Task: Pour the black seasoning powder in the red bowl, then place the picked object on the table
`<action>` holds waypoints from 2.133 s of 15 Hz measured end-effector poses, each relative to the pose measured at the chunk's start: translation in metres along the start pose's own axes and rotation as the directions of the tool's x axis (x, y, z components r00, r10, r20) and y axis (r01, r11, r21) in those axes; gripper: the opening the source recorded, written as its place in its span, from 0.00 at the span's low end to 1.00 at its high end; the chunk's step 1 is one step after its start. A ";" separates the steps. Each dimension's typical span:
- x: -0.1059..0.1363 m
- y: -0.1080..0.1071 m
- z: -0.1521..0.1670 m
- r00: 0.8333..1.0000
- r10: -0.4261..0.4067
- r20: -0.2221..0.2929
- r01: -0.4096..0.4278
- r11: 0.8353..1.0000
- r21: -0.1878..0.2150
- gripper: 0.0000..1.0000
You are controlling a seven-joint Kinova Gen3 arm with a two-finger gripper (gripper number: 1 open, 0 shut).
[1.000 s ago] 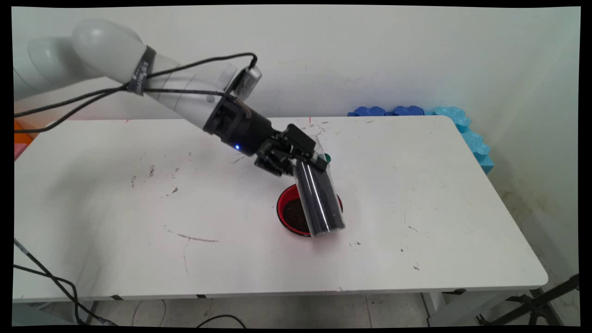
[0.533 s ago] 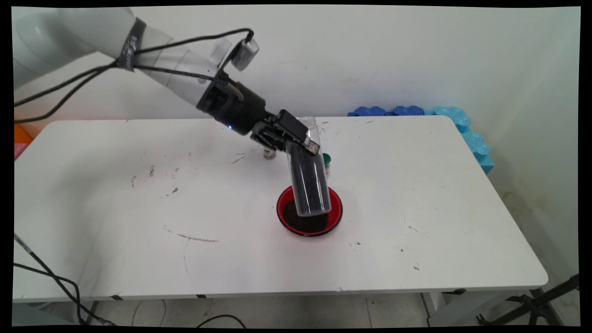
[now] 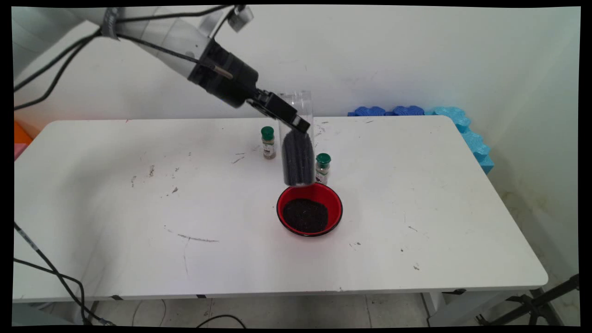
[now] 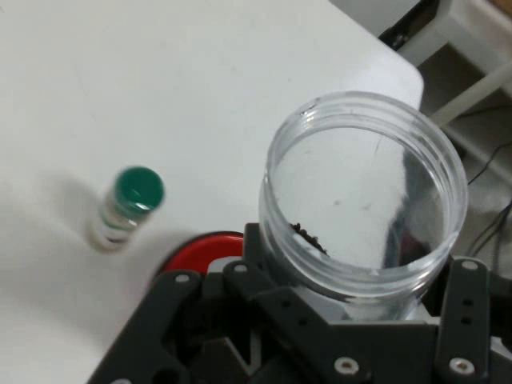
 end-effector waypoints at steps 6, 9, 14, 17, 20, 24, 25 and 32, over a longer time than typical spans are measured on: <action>0.010 0.000 -0.024 0.973 0.227 0.029 -0.228 0.970 0.078 0.00; 0.007 -0.002 -0.034 0.952 0.301 0.058 -0.306 0.946 0.109 0.00; -0.008 -0.010 -0.047 0.918 0.386 0.092 -0.396 0.902 0.171 0.00; -0.016 -0.014 -0.051 0.911 0.400 0.096 -0.412 0.888 0.203 0.00; -0.026 -0.018 -0.052 0.915 0.393 0.086 -0.402 0.884 0.240 0.00; -0.037 -0.025 -0.047 0.931 0.363 0.046 -0.361 0.890 0.278 0.00; -0.041 -0.028 -0.044 0.934 0.356 0.033 -0.350 0.891 0.288 0.00; -0.077 -0.046 -0.011 0.954 0.296 -0.045 -0.265 0.905 0.334 0.00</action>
